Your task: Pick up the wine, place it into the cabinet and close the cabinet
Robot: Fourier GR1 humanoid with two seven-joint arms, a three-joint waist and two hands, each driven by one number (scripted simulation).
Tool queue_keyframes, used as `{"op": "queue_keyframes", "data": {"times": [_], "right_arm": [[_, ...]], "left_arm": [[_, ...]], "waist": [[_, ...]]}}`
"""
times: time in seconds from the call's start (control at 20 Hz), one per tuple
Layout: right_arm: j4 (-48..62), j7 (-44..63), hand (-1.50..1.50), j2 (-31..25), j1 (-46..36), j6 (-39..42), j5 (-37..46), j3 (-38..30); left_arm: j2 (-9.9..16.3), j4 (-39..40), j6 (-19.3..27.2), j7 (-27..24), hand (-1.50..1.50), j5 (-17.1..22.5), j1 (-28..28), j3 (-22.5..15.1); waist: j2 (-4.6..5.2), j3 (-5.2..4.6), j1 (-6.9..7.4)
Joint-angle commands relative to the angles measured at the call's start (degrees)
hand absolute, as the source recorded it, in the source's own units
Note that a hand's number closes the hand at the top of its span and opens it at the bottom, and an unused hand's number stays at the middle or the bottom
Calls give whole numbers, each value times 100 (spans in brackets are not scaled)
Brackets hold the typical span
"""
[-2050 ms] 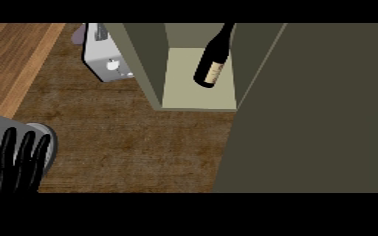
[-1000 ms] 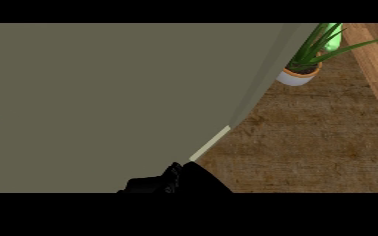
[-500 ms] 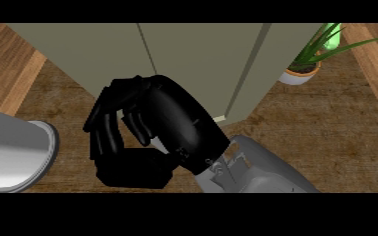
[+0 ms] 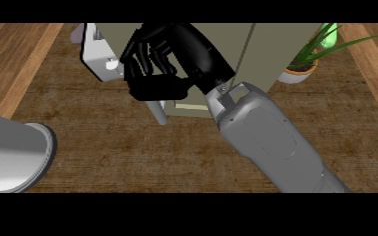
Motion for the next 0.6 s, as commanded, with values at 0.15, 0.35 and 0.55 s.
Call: {"op": "queue_keyframes", "data": {"times": [0.15,0.35,0.55], "right_arm": [[1308,-593,150,-237,-593,502,-147,-790],[1572,-991,150,-234,-556,400,97,-706],[1708,-1155,150,-600,-609,548,-9,-998]], "left_arm": [[-293,170,457,334,-150,-551,-788,-698],[-526,223,860,430,-150,-882,-1104,-1161],[-553,448,822,442,-150,-864,-1345,-1160]], "waist": [[31,6,-39],[48,6,-54],[65,2,-74]]}}
